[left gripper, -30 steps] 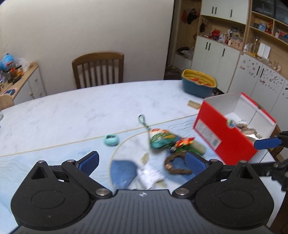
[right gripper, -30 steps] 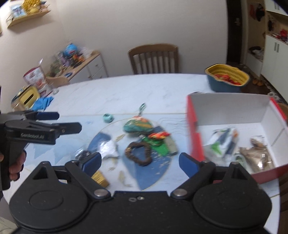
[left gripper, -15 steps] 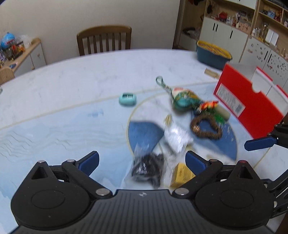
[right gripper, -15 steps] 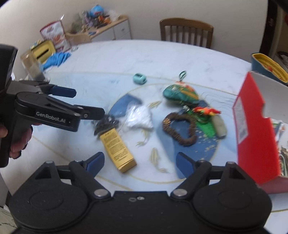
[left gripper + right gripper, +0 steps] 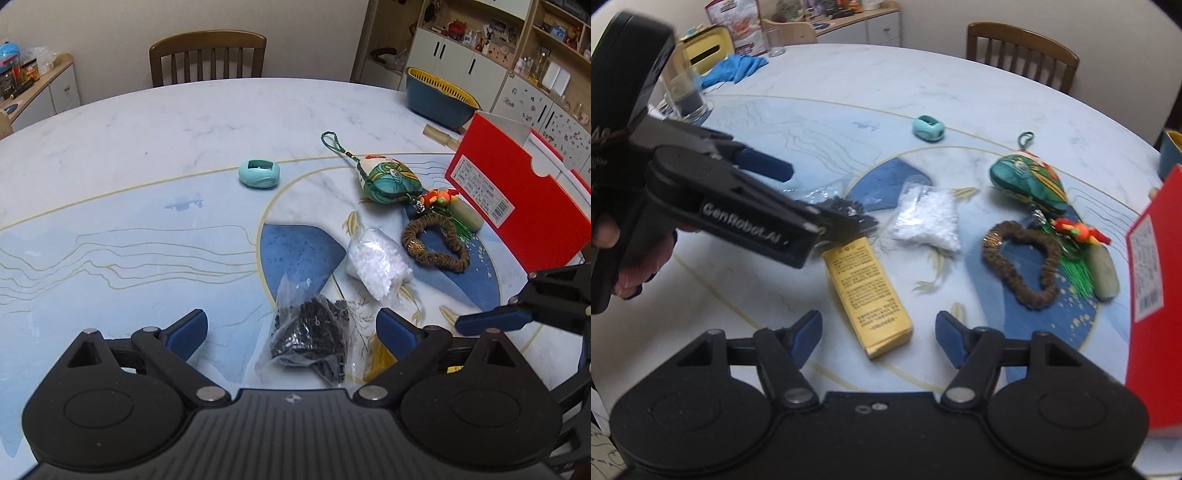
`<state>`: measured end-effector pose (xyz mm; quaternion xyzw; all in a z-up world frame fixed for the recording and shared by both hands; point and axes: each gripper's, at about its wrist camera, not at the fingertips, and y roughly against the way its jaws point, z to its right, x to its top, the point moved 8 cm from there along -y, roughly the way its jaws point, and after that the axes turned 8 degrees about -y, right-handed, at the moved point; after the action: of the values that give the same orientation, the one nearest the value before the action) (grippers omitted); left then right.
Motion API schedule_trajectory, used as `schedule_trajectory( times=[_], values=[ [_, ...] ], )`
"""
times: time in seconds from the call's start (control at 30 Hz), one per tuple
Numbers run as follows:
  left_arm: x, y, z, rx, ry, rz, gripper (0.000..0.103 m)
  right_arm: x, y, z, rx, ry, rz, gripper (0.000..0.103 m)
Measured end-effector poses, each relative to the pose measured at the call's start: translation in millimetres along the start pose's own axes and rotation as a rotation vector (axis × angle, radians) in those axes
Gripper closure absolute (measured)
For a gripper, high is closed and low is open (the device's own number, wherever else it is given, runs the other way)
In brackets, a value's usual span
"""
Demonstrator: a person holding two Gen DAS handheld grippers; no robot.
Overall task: Organize objects
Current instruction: 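Grasp the black bead bag with the left tool while the right tool grasps the yellow box, then carry the yellow box over the shoebox with the right tool while the left tool lifts the bead bag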
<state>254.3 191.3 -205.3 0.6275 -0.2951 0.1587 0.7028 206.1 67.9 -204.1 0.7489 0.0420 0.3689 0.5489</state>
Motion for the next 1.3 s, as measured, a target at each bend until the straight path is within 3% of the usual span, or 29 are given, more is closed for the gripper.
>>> schedule_trajectory(
  times=[0.2,0.27,0.33,0.6,0.87,1.3],
  values=[
    [-5,-5,-2,-0.018,0.003,-0.023,0.01,5,-8,-10,0.02,0.059,0.002,0.056],
    [-5,-7,-1,-0.031,0.0,-0.025,0.022,6,-11,-12,0.016,0.073,0.002,0.064],
    [-5,-7,1,-0.028,-0.015,-0.02,0.025,5,-12,-13,0.022,0.067,0.003,0.072],
    [-4,-5,11,-0.035,-0.026,-0.022,0.059,1,-10,-7,0.02,0.023,0.012,0.075],
    [-4,1,20,-0.014,-0.011,-0.051,0.066,-4,2,10,0.015,-0.066,0.003,0.075],
    [15,36,64,-0.051,-0.029,-0.027,0.067,-7,63,46,0.007,-0.139,0.057,0.075]
  ],
)
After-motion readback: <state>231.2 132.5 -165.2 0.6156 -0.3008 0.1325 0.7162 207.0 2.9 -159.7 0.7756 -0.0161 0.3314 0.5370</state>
